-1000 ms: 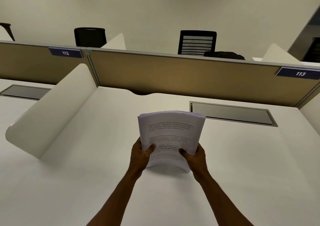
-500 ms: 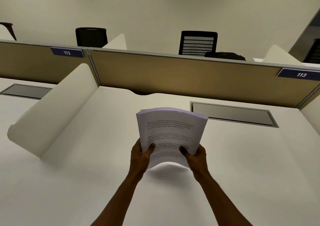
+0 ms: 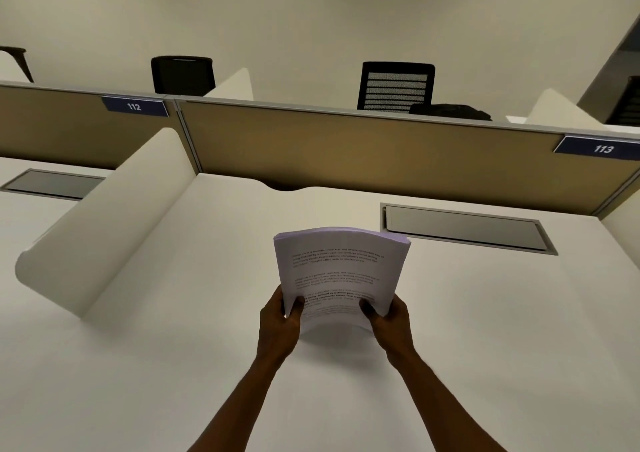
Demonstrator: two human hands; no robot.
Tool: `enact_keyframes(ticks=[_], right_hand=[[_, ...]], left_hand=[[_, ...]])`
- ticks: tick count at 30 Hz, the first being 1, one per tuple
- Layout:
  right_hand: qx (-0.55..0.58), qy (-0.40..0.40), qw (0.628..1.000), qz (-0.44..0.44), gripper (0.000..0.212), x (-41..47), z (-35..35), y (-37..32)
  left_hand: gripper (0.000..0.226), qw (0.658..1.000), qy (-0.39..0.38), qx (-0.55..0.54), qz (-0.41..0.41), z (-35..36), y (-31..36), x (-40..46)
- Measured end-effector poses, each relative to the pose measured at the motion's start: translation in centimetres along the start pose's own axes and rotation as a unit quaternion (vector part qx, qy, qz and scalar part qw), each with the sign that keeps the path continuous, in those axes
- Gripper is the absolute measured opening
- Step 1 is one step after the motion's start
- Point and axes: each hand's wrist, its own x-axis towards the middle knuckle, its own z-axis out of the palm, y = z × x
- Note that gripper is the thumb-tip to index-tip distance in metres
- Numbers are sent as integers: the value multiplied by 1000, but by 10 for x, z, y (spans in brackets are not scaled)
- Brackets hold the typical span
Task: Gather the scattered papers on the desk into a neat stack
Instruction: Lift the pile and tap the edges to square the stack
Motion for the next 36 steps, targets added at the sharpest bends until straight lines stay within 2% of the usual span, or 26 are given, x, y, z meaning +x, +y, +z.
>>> enact_keyframes(ticks=[5,6,8,10,12,15,17,20,23,24,25,27,29,30,32,34,36], right_hand=[[-71,-11,996,-54,36,3,-6,-16],[-88,-16,994,-64,37,4,-9,-21],[-123,-28,987,-99,35,6,-13,-34],[-161,-41,975,-145,28,9,-18,-48],[-195,-59,963,-174,23,14,-22,-59],[-254,-94,941,-203,23,21,-25,-74],[-279,-121,926,-222,22,24,-24,-87],[-293,-152,916,-228,20,27,-23,-103],[-290,-175,915,-219,22,32,-31,-113],[-282,-169,921,-208,23,35,-38,-115],[-271,-151,931,-195,29,40,-47,-115],[-220,-108,960,-137,53,46,-66,-111],[-62,-136,988,-45,70,45,-76,-100],[7,-175,985,-14,71,42,-76,-91],[59,-235,970,14,61,35,-66,-72],[94,-217,971,35,51,27,-52,-60],[98,-152,982,47,45,23,-41,-55]], left_hand=[[21,993,10,117,24,-9,5,7],[28,990,27,132,30,-12,11,8],[65,983,104,144,54,-20,30,12],[92,961,173,173,132,-32,59,22],[99,930,153,236,238,-47,96,35],[98,877,38,359,317,-63,146,55],[92,875,-58,386,286,-69,165,65],[60,907,-159,329,208,-76,173,73],[15,930,-142,271,202,-76,160,68],[6,941,-126,250,189,-77,151,65],[7,952,-108,229,171,-79,142,62],[17,974,-74,177,121,-86,120,58],[25,992,-52,102,62,-92,100,53],[24,996,-50,63,37,-92,91,50],[22,998,-57,11,7,-87,76,44],[23,998,-64,-8,-8,-82,62,41],[25,997,-64,-24,-26,-79,51,38]])
